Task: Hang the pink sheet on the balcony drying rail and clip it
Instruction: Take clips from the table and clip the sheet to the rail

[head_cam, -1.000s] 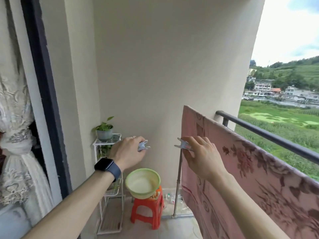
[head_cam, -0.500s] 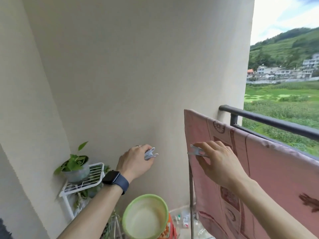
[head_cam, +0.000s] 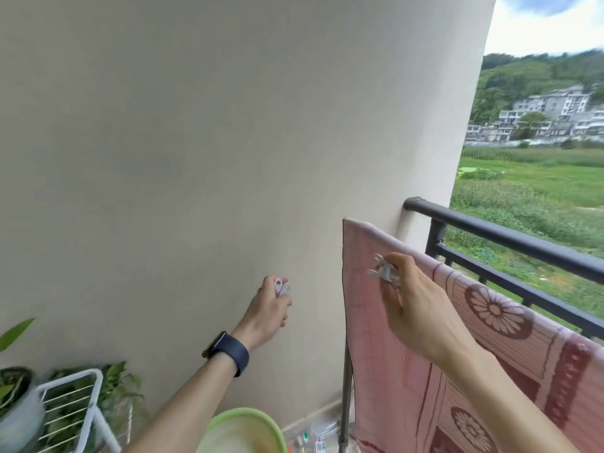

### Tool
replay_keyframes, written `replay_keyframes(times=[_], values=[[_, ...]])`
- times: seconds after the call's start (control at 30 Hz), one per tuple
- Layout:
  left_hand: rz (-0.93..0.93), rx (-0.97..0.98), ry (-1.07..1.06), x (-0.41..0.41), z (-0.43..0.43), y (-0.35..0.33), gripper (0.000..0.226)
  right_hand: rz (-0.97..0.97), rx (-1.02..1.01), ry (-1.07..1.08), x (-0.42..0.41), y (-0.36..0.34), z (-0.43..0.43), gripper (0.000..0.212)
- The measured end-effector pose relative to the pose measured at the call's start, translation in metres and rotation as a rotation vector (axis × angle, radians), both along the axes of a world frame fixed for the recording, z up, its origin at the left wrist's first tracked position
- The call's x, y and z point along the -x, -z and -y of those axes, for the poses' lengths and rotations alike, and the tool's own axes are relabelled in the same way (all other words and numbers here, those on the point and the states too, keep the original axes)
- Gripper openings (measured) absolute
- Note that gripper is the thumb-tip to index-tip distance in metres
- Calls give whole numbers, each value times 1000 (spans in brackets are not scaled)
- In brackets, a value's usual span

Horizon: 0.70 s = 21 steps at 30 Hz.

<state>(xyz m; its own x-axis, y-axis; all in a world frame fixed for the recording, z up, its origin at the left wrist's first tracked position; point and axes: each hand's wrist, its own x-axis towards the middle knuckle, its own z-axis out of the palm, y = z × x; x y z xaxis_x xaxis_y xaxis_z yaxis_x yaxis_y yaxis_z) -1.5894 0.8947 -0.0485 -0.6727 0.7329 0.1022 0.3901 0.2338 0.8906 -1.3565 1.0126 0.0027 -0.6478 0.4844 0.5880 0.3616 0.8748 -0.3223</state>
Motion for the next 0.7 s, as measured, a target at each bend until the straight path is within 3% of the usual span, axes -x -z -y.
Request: replay_keyframes(times=[0.1, 0.17, 0.27, 0.37, 0.53, 0.63, 0.7], values=[[320, -120, 78, 24, -51, 16, 29, -33, -70, 31, 22, -10, -10, 42], [470, -163, 176, 37, -84, 23, 41, 3, -107, 140, 40, -21, -19, 39], [501, -180, 287, 53, -126, 28, 54, 71, -126, 368, 72, -37, -34, 19], [517, -135, 510, 65, -161, 31, 70, 97, -86, 508, 101, -53, -49, 34], [469, 1, 804, 82, -193, 37, 34, 396, 205, 584, 144, -68, -74, 52], [387, -40, 783, 96, -204, 41, 17, 468, 121, 622, 172, -72, -86, 42], [327, -100, 737, 107, -212, 39, 23, 461, 70, 613, 186, -70, -94, 29]])
